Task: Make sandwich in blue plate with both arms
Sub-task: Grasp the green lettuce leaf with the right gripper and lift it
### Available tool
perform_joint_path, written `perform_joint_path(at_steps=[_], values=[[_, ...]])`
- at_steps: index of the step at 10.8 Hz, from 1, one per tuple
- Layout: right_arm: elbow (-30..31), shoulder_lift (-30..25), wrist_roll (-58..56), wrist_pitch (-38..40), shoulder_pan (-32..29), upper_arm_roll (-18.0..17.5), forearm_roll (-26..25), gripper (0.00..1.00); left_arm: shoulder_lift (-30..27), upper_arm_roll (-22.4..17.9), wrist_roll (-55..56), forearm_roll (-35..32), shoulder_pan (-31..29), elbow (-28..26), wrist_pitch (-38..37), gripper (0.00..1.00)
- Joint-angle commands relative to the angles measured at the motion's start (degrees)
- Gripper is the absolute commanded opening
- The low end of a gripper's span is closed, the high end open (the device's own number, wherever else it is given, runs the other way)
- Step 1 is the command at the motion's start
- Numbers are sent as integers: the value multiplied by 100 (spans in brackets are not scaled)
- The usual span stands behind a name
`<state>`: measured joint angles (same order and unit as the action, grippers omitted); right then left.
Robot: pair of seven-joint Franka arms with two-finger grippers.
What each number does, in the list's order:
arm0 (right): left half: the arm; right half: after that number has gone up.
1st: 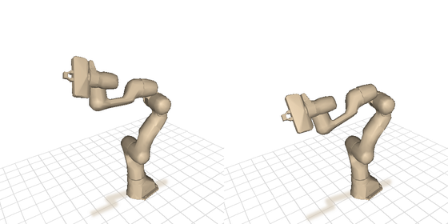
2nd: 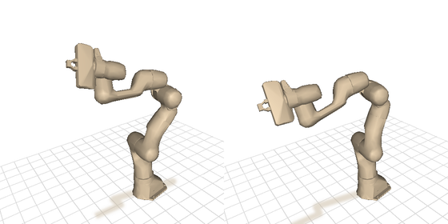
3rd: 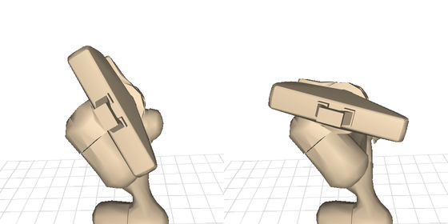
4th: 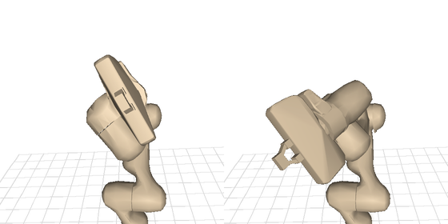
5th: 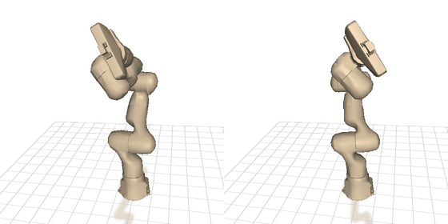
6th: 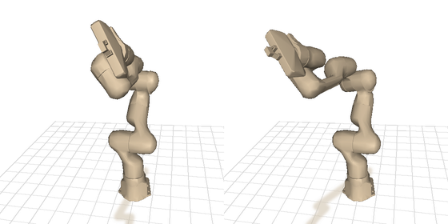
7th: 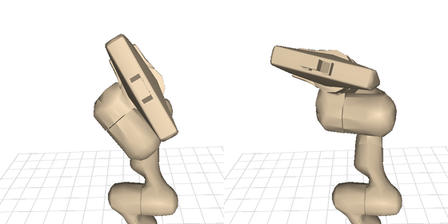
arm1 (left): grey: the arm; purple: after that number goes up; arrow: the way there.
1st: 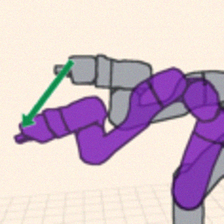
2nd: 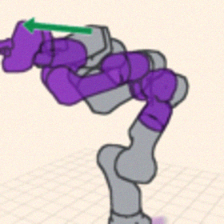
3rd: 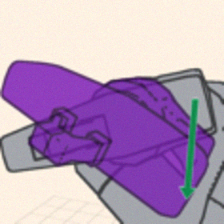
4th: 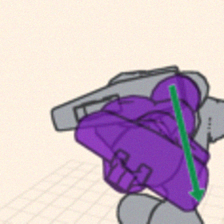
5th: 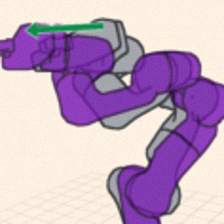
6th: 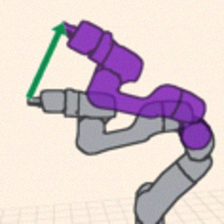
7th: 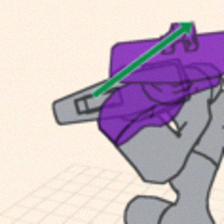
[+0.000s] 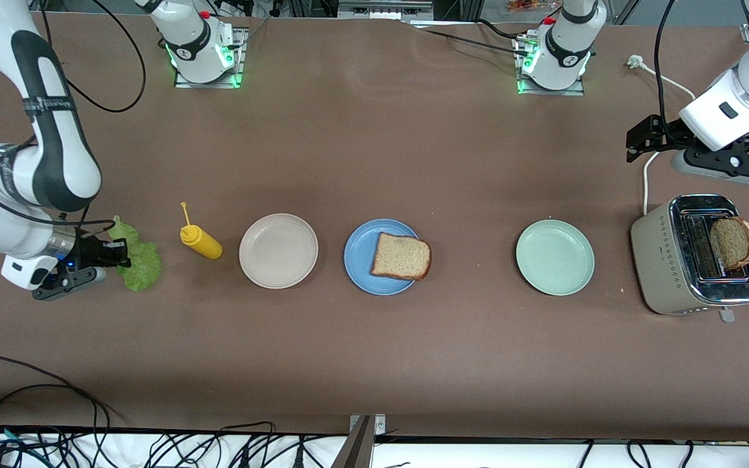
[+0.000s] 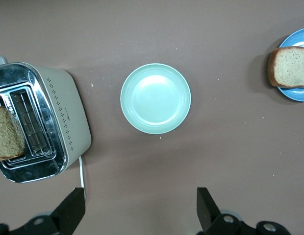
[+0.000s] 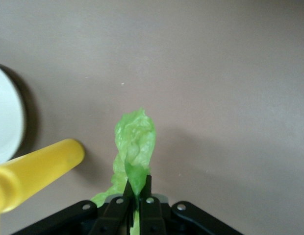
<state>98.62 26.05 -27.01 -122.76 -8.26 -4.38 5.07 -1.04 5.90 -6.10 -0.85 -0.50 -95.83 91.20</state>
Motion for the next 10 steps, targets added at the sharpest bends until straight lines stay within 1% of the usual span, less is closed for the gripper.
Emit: perform_joint_path(at_steps=[1, 3, 4, 7, 9, 10], values=[[-483, -179, 668, 866, 8, -273, 55, 0, 34, -27, 4, 50, -3, 99, -120, 100], [-799, -232, 1240, 1375, 43, -493, -15, 0, 34, -27, -5, 50, 6, 108, -120, 100], [-957, -258, 1477, 1639, 70, -546, -24, 0, 34, -36, -14, 41, -3, 108, -120, 100], [-1353, -337, 2443, 2228, 516, -573, -138, 0, 34, -27, -22, 41, -12, 108, -120, 100], [-1416, -425, 3050, 2431, 842, -582, -217, 0, 60, -27, -31, 59, -56, 117, -120, 100], [-1424, -478, 3462, 2502, 1035, -582, -226, 0, 113, -36, -31, 50, -56, 221, -120, 100]])
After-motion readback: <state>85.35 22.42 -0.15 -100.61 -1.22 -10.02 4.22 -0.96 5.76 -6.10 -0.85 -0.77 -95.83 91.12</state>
